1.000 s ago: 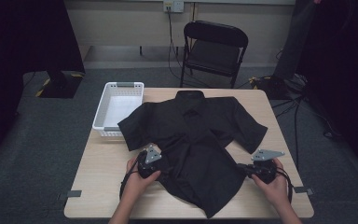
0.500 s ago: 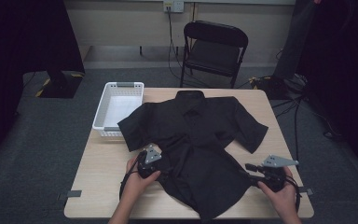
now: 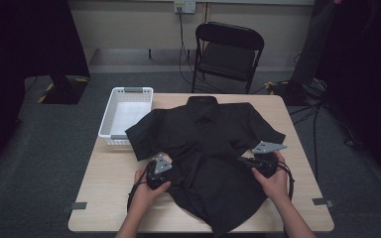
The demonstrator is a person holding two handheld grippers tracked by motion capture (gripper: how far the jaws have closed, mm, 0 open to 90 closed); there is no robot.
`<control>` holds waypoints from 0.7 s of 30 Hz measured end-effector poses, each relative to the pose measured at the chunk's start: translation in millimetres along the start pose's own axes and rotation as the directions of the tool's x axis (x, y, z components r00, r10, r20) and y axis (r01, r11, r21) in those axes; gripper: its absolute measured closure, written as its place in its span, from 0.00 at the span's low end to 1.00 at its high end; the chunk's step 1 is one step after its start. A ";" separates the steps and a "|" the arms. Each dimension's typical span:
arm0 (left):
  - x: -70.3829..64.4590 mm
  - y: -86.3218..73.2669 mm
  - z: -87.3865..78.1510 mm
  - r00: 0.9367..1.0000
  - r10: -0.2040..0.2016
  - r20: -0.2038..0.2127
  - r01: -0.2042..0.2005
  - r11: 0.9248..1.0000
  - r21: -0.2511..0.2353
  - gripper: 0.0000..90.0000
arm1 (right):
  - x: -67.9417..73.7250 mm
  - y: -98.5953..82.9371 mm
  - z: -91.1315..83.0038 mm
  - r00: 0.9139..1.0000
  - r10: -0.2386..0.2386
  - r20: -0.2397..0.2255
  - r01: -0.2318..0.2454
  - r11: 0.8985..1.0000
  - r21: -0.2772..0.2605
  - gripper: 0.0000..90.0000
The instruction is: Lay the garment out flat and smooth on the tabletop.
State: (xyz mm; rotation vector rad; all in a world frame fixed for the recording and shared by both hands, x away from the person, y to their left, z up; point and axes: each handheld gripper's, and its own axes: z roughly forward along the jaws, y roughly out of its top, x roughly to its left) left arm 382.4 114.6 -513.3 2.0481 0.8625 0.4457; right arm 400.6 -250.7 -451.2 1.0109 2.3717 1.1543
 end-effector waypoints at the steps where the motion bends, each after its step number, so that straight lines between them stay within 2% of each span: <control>1: 0.0 0.0 0.0 1.000 0.000 0.000 0.000 1.000 0.000 0.17 | 1.0 -2.8 -3.2 1.000 0.009 -0.007 -0.009 1.000 0.001 1.00; 4: -0.1 0.0 0.0 1.000 -0.001 0.000 0.001 1.000 0.000 0.17 | 3.6 -8.7 -11.7 1.000 0.017 -0.014 -0.017 1.000 -0.002 1.00; 10: 0.0 0.0 0.0 1.000 0.000 0.000 0.000 1.000 0.000 0.17 | 18.4 -40.5 -40.5 0.996 0.062 -0.058 -0.062 0.998 0.002 1.00; 12: 0.0 0.0 0.0 1.000 0.000 0.000 0.000 1.000 0.000 0.17 | 23.1 -51.4 -44.4 0.995 0.072 -0.072 -0.071 0.997 0.016 1.00; 14: 0.0 0.0 0.0 1.000 0.000 0.000 0.000 1.000 0.000 0.17 | 27.9 -63.8 -47.7 0.996 0.072 -0.057 -0.070 0.997 0.038 1.00; 16: 0.0 0.0 0.0 1.000 0.001 0.000 -0.001 1.000 0.000 0.17 | 30.5 -73.3 -49.7 0.990 0.109 -0.091 -0.105 0.993 0.045 0.99; 18: 0.0 0.0 0.0 1.000 0.000 0.001 0.000 1.000 0.000 0.17 | 33.0 -79.3 -51.2 0.988 0.123 -0.092 -0.118 0.992 0.049 0.92; 21: 0.0 0.0 0.0 1.000 0.000 0.001 0.000 1.000 0.000 0.17 | 33.7 -76.8 -53.0 0.989 0.137 -0.056 -0.137 0.991 0.007 0.68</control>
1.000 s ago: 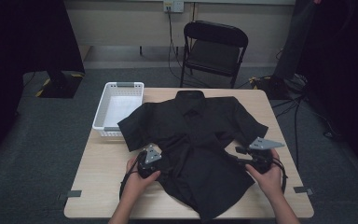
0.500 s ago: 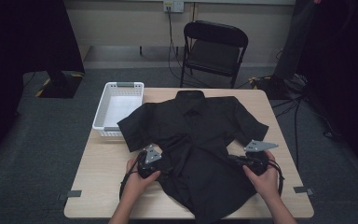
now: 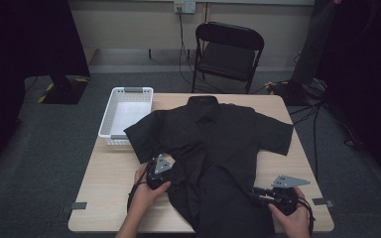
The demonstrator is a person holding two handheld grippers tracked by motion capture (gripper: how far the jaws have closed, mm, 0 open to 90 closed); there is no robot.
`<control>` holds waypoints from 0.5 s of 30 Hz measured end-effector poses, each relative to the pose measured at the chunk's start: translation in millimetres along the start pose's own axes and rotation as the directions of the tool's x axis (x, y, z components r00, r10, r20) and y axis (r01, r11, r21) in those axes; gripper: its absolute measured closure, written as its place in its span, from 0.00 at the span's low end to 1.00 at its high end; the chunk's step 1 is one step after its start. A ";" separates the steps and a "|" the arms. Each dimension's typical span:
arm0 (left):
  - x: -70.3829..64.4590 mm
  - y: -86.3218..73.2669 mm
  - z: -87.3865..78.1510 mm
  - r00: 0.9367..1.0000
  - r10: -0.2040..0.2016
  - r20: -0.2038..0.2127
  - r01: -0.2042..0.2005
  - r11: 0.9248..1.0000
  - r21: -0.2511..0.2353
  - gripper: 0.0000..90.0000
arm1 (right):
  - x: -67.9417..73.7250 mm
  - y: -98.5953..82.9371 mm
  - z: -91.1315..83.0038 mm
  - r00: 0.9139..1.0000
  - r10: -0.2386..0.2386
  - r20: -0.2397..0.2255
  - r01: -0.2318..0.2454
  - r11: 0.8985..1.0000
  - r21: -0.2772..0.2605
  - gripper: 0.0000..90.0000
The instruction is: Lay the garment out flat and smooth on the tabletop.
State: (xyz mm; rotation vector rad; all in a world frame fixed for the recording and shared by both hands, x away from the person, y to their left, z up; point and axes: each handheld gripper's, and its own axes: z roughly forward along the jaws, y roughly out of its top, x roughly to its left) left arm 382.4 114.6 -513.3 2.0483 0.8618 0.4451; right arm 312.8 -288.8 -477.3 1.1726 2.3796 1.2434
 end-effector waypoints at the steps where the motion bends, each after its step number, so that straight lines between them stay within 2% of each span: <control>1: 0.0 0.0 0.0 1.000 0.001 0.000 -0.001 1.000 0.000 0.17 | -0.1 4.1 -1.1 1.000 -0.009 0.011 0.009 1.000 -0.024 0.65; 3: 0.0 0.0 0.0 1.000 0.000 0.000 0.000 1.000 0.000 0.17 | -0.3 14.7 -1.5 0.998 -0.024 0.065 0.028 0.998 -0.063 0.55; 5: 0.0 0.0 0.0 1.000 0.000 0.000 0.000 1.000 0.000 0.17 | -4.0 25.8 3.3 0.993 -0.033 0.109 0.040 0.997 -0.067 0.55; 7: 0.0 0.0 0.0 1.000 0.000 0.000 0.000 1.000 0.000 0.17 | -12.3 33.2 11.9 0.991 0.004 0.133 0.003 0.999 -0.052 0.55; 8: 0.0 0.0 0.0 1.000 0.001 0.000 -0.001 1.000 0.000 0.17 | -17.4 35.3 16.8 0.992 0.029 0.122 -0.024 0.999 -0.043 0.58; 9: 0.0 0.0 0.0 1.000 0.000 0.000 0.000 1.000 0.000 0.17 | -22.2 36.1 21.0 0.993 0.049 0.107 -0.045 0.998 -0.034 0.69; 12: 0.0 0.0 0.0 1.000 0.000 0.000 0.000 1.000 0.000 0.17 | -32.3 32.9 27.8 0.992 0.060 0.112 -0.059 0.998 -0.016 0.93; 13: 0.0 0.0 0.0 1.000 0.001 0.000 -0.001 1.000 0.000 0.17 | -34.4 30.2 28.1 0.991 0.066 0.115 -0.065 0.998 -0.012 0.98; 15: 0.0 0.0 0.0 1.000 0.000 0.000 0.000 1.000 0.000 0.17 | -36.8 24.6 28.2 0.993 0.063 0.099 -0.064 0.998 0.014 1.00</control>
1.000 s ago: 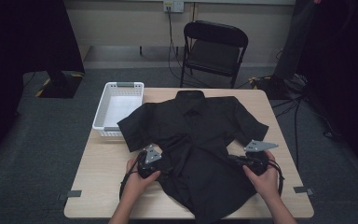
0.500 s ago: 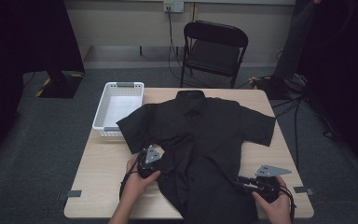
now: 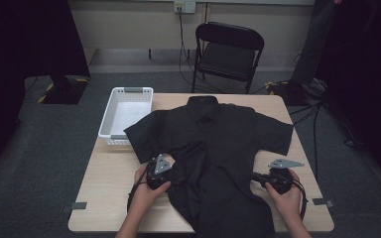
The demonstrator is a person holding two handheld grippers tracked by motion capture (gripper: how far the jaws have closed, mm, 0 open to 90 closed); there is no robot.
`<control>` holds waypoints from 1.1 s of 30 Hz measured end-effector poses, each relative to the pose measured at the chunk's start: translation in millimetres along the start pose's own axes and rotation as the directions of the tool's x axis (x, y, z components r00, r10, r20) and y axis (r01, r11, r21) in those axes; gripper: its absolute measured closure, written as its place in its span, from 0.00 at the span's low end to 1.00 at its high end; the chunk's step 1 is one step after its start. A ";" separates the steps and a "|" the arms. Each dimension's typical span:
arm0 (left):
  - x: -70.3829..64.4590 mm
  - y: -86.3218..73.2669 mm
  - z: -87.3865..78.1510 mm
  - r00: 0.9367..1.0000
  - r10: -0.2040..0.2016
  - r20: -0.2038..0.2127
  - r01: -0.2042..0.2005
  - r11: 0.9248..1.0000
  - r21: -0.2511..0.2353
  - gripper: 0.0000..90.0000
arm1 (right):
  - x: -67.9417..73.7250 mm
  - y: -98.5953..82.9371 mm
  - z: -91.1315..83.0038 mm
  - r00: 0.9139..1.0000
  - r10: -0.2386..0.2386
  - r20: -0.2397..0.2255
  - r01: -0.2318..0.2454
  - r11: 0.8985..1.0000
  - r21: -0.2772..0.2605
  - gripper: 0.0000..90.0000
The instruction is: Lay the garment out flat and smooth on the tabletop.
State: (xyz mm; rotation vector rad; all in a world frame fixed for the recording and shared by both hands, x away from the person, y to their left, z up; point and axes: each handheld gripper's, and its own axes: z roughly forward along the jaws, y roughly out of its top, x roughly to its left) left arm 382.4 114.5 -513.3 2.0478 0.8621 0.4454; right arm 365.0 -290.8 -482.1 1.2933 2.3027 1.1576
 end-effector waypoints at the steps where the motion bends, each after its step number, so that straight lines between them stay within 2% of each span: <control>1: 0.0 0.0 0.0 1.000 0.000 0.000 0.000 1.000 0.000 0.17 | -0.5 -2.7 -0.4 1.000 -0.009 0.010 0.009 1.000 0.011 1.00; 5: 0.0 0.0 -0.1 1.000 0.001 0.000 -0.001 1.000 0.000 0.17 | -4.3 -11.1 -6.3 0.999 -0.032 0.043 0.030 0.999 0.031 1.00; 7: 0.0 0.0 0.0 1.000 0.001 0.000 -0.001 1.000 0.000 0.17 | -7.1 -14.2 -10.3 0.999 -0.025 0.033 0.024 1.000 0.013 1.00; 8: 0.1 0.0 -0.1 1.000 0.001 0.000 -0.001 1.000 0.001 0.17 | -8.1 -14.9 -12.7 1.000 -0.012 0.013 0.012 1.000 -0.021 0.96; 9: 0.0 0.0 -0.1 1.000 0.001 0.000 -0.001 1.000 0.001 0.17 | -8.2 -14.7 -14.7 1.000 0.017 -0.002 -0.017 0.998 -0.057 0.75; 10: 0.0 0.0 0.0 1.000 0.001 0.000 -0.001 1.000 0.000 0.17 | -7.7 -13.3 -15.9 0.999 0.055 -0.002 -0.055 0.995 -0.082 0.62; 11: 0.0 0.0 0.0 1.000 0.000 0.000 0.000 1.000 0.000 0.17 | -7.2 -11.6 -16.8 0.997 0.079 -0.013 -0.080 0.991 -0.103 0.57; 12: 0.0 0.0 -0.1 1.000 0.002 -0.001 -0.002 1.000 0.001 0.17 | -6.4 -9.5 -17.8 0.995 0.092 -0.031 -0.095 0.987 -0.127 0.55; 13: -0.1 0.0 0.0 1.000 0.000 0.000 0.000 1.000 0.000 0.17 | -4.9 -7.3 -18.3 0.995 0.089 -0.040 -0.094 0.985 -0.146 0.54; 15: 0.0 0.0 -0.1 1.000 0.001 -0.001 -0.001 1.000 0.000 0.17 | -0.1 -2.7 -15.3 0.996 0.072 -0.042 -0.078 0.987 -0.139 0.50; 17: 0.0 0.0 -0.1 1.000 0.002 -0.001 -0.002 1.000 0.001 0.17 | 6.1 -1.4 -9.0 0.998 0.049 -0.031 -0.051 0.993 -0.103 0.52; 18: -0.1 0.0 -0.2 1.000 0.002 -0.001 -0.002 1.000 0.001 0.17 | 9.4 -2.0 -5.6 1.000 0.022 -0.015 -0.023 0.997 -0.074 0.56; 21: -0.2 -0.2 -0.4 1.000 0.001 -0.001 -0.001 1.000 0.000 0.17 | 17.1 -8.2 1.8 0.999 -0.032 0.001 0.032 0.999 -0.019 0.61; 22: -0.2 -0.2 -0.3 1.000 0.001 -0.001 -0.001 1.000 0.000 0.17 | 18.9 -10.5 2.6 0.999 -0.050 0.010 0.050 0.999 -0.008 0.65; 24: -0.2 -0.2 -0.3 1.000 0.001 -0.001 -0.001 1.000 0.000 0.17 | 22.6 -13.6 3.1 0.997 -0.074 -0.001 0.074 0.997 0.016 0.74; 25: -0.2 -0.2 -0.3 1.000 0.001 -0.001 -0.001 1.000 0.000 0.17 | 25.0 -14.4 2.8 0.996 -0.086 -0.003 0.086 0.996 0.023 0.81; 26: -0.2 -0.2 -0.3 1.000 0.001 -0.001 -0.001 1.000 0.000 0.17 | 27.4 -14.9 1.5 0.994 -0.109 0.003 0.108 0.994 0.027 0.93; 27: -0.2 -0.2 -0.3 1.000 0.001 -0.001 -0.001 1.000 0.000 0.17 | 29.7 -15.3 0.7 0.991 -0.134 0.003 0.133 0.991 0.032 0.97; 30: -0.3 -0.2 -0.4 1.000 0.000 -0.001 0.000 1.000 0.000 0.17 | 35.0 -17.3 -1.1 0.983 -0.181 0.011 0.181 0.982 0.048 1.00; 33: -0.3 -0.4 -0.8 1.000 0.001 -0.001 -0.001 1.000 0.002 0.17 | 34.1 -20.2 -6.9 0.983 -0.182 0.002 0.181 0.982 0.057 1.00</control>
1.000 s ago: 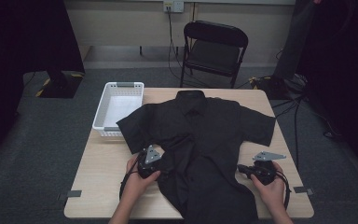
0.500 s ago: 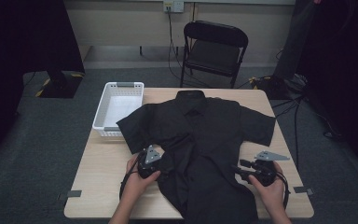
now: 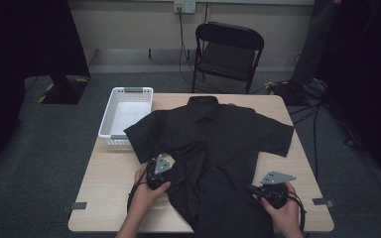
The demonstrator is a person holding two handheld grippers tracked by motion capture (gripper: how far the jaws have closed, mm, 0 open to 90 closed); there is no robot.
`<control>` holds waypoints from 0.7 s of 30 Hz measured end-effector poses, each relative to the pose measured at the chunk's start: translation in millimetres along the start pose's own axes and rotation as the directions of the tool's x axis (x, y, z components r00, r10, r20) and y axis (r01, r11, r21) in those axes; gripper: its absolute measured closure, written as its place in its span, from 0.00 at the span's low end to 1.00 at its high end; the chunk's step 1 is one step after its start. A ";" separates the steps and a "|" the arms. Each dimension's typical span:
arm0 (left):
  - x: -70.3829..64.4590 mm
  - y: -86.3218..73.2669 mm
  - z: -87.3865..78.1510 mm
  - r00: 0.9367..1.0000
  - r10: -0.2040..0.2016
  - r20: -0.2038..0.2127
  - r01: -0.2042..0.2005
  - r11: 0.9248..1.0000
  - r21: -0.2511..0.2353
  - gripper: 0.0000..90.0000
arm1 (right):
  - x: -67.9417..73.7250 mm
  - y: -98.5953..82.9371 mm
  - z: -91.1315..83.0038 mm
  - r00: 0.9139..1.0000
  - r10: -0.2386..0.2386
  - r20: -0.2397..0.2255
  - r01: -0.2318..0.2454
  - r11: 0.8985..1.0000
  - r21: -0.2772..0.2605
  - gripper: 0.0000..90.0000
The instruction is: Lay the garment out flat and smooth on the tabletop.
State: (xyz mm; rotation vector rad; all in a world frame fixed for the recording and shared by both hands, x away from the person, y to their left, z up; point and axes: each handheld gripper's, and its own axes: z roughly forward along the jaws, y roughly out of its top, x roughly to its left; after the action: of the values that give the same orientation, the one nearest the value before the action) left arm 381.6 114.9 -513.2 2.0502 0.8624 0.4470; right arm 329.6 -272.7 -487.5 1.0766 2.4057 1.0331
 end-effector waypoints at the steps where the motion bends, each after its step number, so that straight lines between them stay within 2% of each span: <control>1: 0.0 0.0 0.0 1.000 0.000 0.000 0.000 1.000 0.000 0.17 | -0.6 -1.7 -3.4 1.000 0.000 0.003 0.000 1.000 0.001 1.00; 4: 0.0 0.0 0.0 1.000 -0.001 0.000 0.001 1.000 0.000 0.17 | -4.2 -7.9 -13.7 1.000 0.011 0.014 -0.011 1.000 0.003 1.00; 9: -0.1 -0.1 0.0 1.000 -0.001 0.000 0.001 1.000 -0.001 0.17 | -10.2 -14.7 -21.5 0.999 0.043 -0.005 -0.043 0.999 -0.018 0.99; 10: -0.1 -0.1 0.0 1.000 -0.001 0.000 0.001 1.000 -0.001 0.17 | -11.3 -14.2 -21.8 0.999 0.045 -0.001 -0.045 0.999 -0.026 0.93; 12: -0.1 -0.1 0.0 1.000 -0.001 0.000 0.001 1.000 -0.001 0.17 | -15.4 -11.3 -21.7 0.997 0.071 0.025 -0.069 0.995 -0.078 0.66; 14: -0.1 -0.1 0.0 1.000 -0.001 0.000 0.001 1.000 -0.001 0.17 | -23.5 -7.3 -20.3 0.995 0.086 0.047 -0.079 0.987 -0.136 0.51; 15: -0.1 -0.1 -0.1 1.000 0.000 0.000 0.000 1.000 0.000 0.17 | -29.1 -5.7 -18.8 0.993 0.099 0.062 -0.089 0.985 -0.146 0.44; 17: -0.1 -0.1 0.0 1.000 -0.001 0.000 0.001 1.000 -0.001 0.17 | -42.8 -3.6 -14.6 0.987 0.144 0.065 -0.133 0.979 -0.155 0.36; 19: -0.1 -0.1 0.0 1.000 0.000 0.000 0.000 1.000 0.000 0.17 | -53.5 -1.6 -11.6 0.984 0.149 0.094 -0.134 0.979 -0.155 0.32; 21: -0.1 -0.1 0.0 1.000 0.000 0.000 0.000 1.000 0.000 0.17 | -63.6 -0.8 -7.3 0.985 0.142 0.101 -0.127 0.981 -0.149 0.26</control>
State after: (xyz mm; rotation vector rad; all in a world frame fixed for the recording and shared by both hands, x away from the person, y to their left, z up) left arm 381.4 114.9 -513.2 2.0497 0.8628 0.4470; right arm 367.9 -323.9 -483.8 1.2259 2.1615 1.1374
